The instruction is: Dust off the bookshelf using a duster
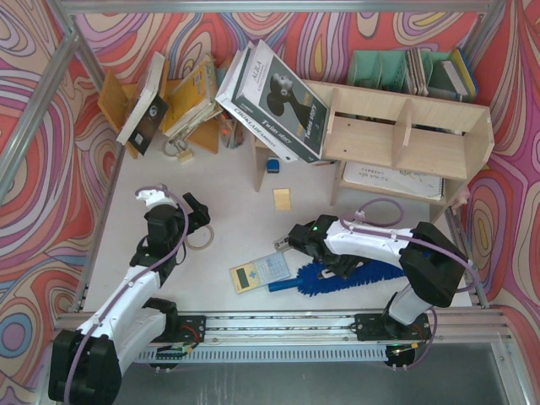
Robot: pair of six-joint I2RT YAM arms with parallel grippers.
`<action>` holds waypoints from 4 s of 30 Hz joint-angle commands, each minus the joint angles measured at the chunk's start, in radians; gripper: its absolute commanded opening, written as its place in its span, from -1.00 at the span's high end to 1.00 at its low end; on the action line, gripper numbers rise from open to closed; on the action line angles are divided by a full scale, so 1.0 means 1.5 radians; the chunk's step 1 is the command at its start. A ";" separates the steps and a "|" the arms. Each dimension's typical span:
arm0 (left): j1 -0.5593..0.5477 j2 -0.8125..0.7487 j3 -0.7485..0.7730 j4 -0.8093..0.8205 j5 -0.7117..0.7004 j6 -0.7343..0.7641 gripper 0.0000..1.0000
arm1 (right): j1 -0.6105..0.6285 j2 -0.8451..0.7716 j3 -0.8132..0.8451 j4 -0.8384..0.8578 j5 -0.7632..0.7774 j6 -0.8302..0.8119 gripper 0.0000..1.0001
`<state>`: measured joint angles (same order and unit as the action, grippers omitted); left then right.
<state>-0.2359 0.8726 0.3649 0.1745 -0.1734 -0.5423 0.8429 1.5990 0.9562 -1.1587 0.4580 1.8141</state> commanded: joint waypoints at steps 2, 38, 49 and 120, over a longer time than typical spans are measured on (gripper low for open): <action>-0.002 0.002 0.007 -0.004 -0.007 -0.005 -0.97 | -0.006 0.010 -0.010 -0.009 0.006 0.009 0.07; -0.002 0.000 0.007 -0.005 -0.010 -0.005 -0.97 | -0.007 -0.008 0.044 -0.066 0.073 0.047 0.32; -0.002 -0.002 0.008 -0.007 -0.010 -0.004 -0.97 | -0.044 -0.003 0.063 -0.020 0.113 -0.001 0.32; -0.002 0.013 0.008 0.003 0.012 0.003 -0.97 | -0.124 -0.306 -0.247 0.126 -0.005 0.009 -0.54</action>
<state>-0.2359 0.8879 0.3649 0.1745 -0.1715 -0.5419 0.6495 1.1625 0.6086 -1.0214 0.4362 1.8221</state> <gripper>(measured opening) 0.985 0.769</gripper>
